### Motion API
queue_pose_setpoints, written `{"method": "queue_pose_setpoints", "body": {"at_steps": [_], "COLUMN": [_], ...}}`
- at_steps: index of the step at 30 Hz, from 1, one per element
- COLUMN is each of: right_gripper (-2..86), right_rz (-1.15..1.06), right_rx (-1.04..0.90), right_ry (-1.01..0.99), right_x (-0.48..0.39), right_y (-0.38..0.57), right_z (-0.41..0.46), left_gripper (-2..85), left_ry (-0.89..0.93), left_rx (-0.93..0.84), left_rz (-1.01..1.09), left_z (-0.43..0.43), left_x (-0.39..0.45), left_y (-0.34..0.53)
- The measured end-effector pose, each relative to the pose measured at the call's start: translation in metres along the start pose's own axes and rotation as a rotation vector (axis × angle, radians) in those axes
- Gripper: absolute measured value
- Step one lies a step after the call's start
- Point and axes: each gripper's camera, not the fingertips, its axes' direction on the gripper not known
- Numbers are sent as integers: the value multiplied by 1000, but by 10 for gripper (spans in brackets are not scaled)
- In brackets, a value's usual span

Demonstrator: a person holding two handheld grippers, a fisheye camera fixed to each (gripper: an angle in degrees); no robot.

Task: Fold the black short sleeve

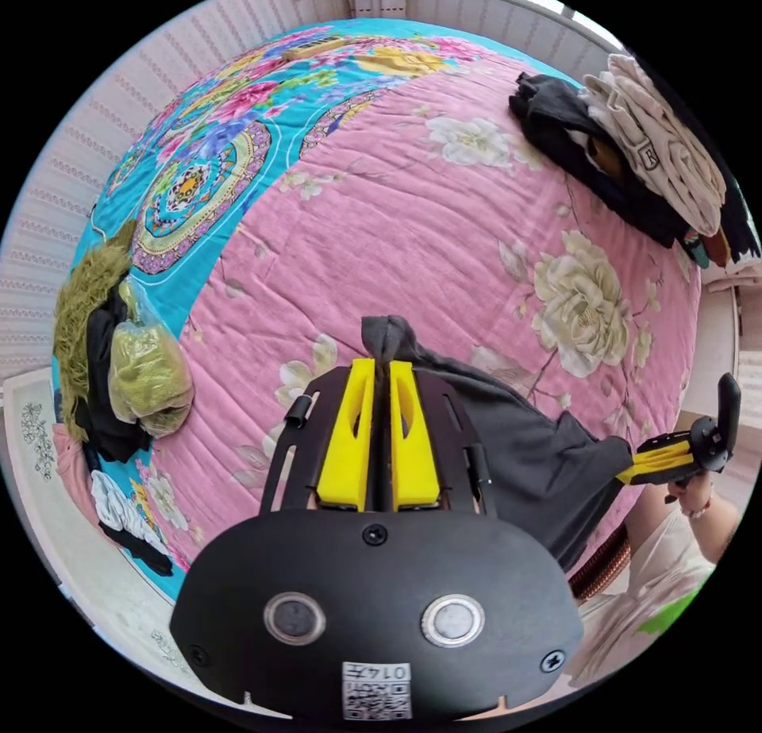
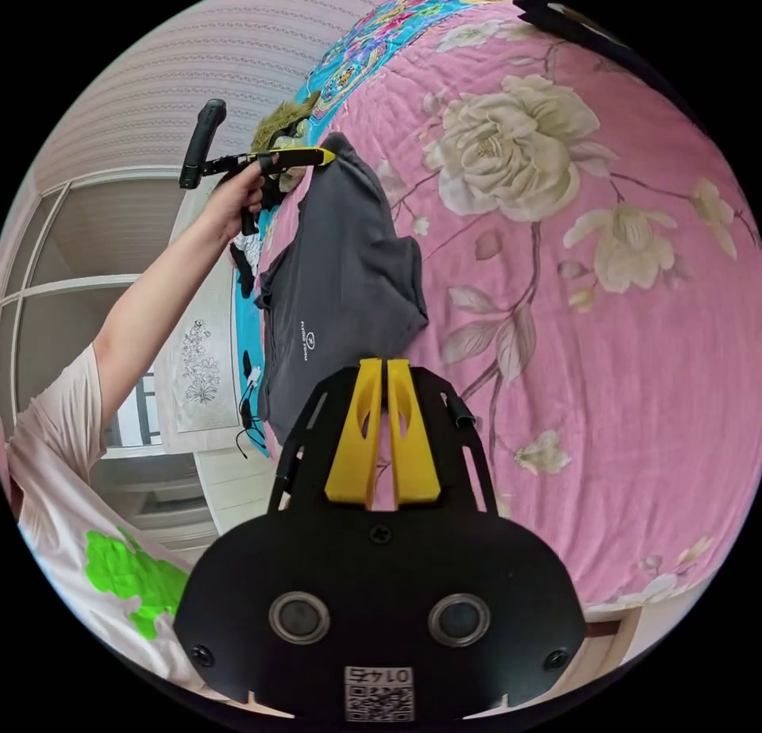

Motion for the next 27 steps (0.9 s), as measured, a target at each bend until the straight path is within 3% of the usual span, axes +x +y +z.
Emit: {"method": "queue_pose_setpoints", "body": {"at_steps": [3,9,16,20,24,27], "right_gripper": [31,81,79,23,46,63], "right_rz": [8,6,-28,21,128,135], "right_rx": [-27,-95,-205,-340,-138,-121], "right_ry": [-88,-151,-130,-203,-584,-392], "right_x": [25,55,63,75,102,118], "right_y": [-7,44,70,55,40,39], "right_z": [-1,6,60,63,33,30], "left_gripper": [94,108,96,92,94,96], "left_ry": [89,81,346,341,316,344], "left_rx": [-24,82,87,14,19,74], "left_rz": [-70,30,-73,-156,-221,-268], "left_z": [5,-38,-33,-5,8,12], "left_x": [-17,1,76,130,141,133], "left_y": [10,92,283,352,369,370]}}
